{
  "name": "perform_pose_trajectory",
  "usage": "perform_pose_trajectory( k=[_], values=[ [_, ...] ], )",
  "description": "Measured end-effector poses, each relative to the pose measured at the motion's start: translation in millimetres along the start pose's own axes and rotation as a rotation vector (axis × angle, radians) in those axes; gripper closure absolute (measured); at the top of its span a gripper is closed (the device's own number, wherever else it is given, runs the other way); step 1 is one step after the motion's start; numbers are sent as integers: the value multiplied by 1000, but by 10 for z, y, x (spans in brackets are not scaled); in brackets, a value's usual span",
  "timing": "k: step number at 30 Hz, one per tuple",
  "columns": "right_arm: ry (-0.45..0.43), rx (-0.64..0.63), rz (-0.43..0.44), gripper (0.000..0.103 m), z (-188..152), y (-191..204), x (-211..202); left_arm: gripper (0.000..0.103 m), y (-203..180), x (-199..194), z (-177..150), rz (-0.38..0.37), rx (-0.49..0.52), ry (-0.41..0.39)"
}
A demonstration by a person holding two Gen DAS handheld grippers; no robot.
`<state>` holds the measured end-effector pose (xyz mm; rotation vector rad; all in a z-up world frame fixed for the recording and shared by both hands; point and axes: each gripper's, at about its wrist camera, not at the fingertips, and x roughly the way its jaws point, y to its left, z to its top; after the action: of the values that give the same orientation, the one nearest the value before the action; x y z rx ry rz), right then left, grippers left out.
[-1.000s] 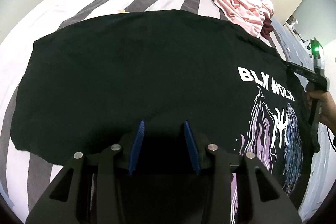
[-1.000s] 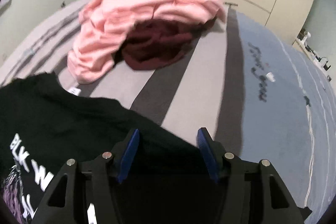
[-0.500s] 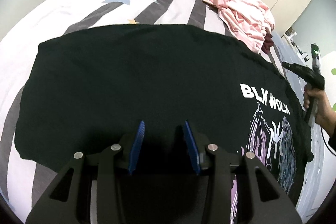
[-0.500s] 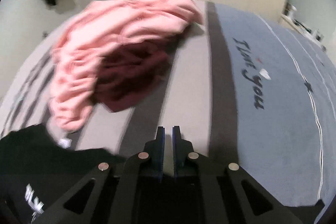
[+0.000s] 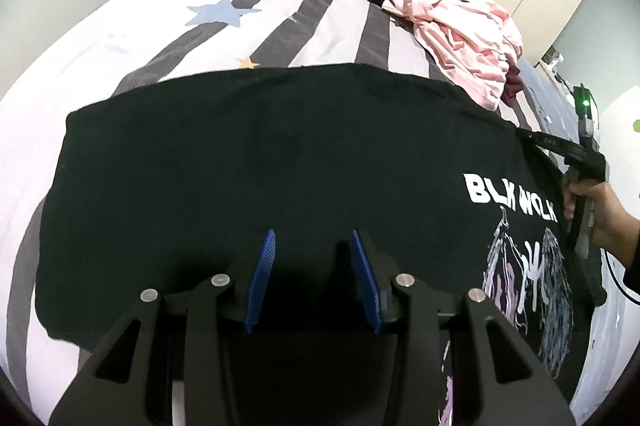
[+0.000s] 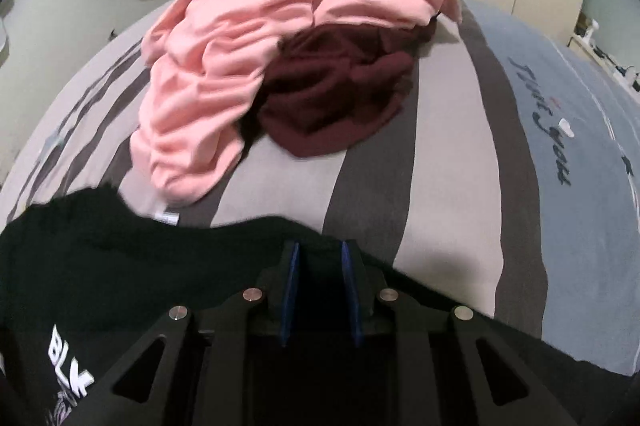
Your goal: Fold clothes
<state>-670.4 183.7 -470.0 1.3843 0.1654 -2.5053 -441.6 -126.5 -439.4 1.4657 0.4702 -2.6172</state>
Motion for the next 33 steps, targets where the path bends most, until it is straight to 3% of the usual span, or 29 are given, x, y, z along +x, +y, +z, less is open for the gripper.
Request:
perform_pose_trajectory(
  k=[5, 10, 12, 16, 18, 20, 23, 26, 30, 33],
  values=[
    [-44, 100, -1, 79, 83, -238, -197, 66, -108, 104, 272, -3, 23, -54],
    [-96, 173, -39, 77, 16, -677, -536, 66, -442, 374, 676, -21, 163, -129],
    [-109, 168, -50, 77, -95, -840, -699, 66, -522, 542, 774, -2, 210, -124],
    [-71, 136, -72, 77, -394, -1030, -878, 67, -424, 1018, 978, 67, 204, -64],
    [-34, 148, -101, 77, -566, -1162, -838, 67, -388, 1089, 1038, 69, 211, -77],
    [3, 177, -136, 77, -691, -1345, -717, 67, -382, 1080, 1117, 89, 198, -91],
    [-4, 248, -157, 46, -763, -1640, -642, 66, -361, 1055, 1238, 116, 173, -114],
    [-47, 215, -188, 47, -694, -1686, -738, 66, -207, 915, 1382, 117, 79, -148],
    [-122, 268, -219, 47, -672, -1870, -1088, 66, -267, 620, 1290, 83, 148, -169],
    [-124, 237, -220, 47, -819, -1927, -1310, 66, -324, 415, 1079, 48, 217, -156]
  ],
)
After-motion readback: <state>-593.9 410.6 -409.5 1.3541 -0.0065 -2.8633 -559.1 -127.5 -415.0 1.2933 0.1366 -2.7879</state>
